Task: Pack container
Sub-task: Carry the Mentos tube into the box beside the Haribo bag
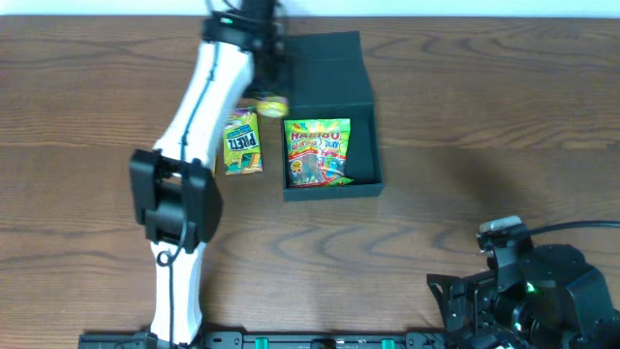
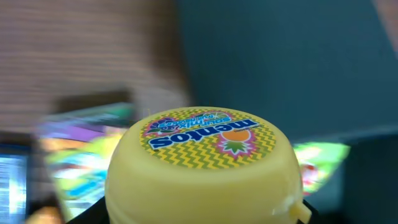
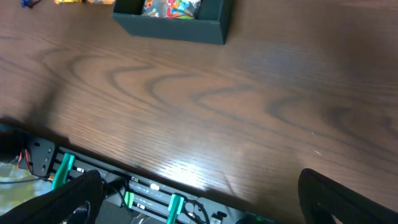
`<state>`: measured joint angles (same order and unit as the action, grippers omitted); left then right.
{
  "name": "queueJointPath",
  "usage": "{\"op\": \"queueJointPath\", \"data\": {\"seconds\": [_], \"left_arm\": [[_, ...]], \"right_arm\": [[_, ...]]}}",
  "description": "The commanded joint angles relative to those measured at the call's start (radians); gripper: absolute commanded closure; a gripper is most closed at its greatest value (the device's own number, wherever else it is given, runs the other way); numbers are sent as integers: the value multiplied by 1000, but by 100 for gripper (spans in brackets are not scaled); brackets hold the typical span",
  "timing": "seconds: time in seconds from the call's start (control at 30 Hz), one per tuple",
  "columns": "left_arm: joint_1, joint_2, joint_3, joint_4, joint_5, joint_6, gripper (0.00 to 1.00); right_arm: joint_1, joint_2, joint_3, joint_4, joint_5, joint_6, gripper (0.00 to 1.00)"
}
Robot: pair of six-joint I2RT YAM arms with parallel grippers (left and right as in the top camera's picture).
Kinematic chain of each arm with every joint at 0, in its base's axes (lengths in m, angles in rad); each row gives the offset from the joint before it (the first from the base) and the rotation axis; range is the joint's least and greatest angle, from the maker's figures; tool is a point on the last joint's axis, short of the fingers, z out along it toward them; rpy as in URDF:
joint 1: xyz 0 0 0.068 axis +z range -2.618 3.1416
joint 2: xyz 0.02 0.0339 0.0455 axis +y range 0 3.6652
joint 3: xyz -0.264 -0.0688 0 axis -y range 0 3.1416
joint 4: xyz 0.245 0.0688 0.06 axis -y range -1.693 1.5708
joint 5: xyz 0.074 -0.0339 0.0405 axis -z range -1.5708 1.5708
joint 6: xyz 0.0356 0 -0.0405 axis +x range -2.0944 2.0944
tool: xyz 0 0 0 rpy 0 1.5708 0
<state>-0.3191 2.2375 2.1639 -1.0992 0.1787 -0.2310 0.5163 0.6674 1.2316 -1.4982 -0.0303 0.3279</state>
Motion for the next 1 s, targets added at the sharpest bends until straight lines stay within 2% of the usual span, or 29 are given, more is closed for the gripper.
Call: {"op": "queueJointPath", "data": {"seconds": [0.0, 0.23, 0.4, 0.47, 0.63, 0.87, 0.97], "left_arm": [[-82, 5, 26, -2, 5, -82, 94], [-229, 16, 24, 15, -6, -154, 94], [-305, 32, 12, 15, -50, -291, 94], [-330, 33, -13, 27, -58, -309, 94], [-363, 33, -65, 46, -59, -317, 94], [-371, 33, -105, 71, -39, -459, 94], [-376, 33, -126, 71, -1, -484, 94]], "right_arm": [[-5, 0, 11, 2, 4, -15, 1], [-5, 0, 11, 1, 4, -15, 1], [-5, 0, 11, 2, 4, -15, 1], [-5, 0, 11, 1, 4, -15, 1], [-5, 0, 11, 1, 4, -15, 1], [-5, 0, 11, 2, 4, -15, 1], [-5, 0, 11, 2, 4, -15, 1]]}}
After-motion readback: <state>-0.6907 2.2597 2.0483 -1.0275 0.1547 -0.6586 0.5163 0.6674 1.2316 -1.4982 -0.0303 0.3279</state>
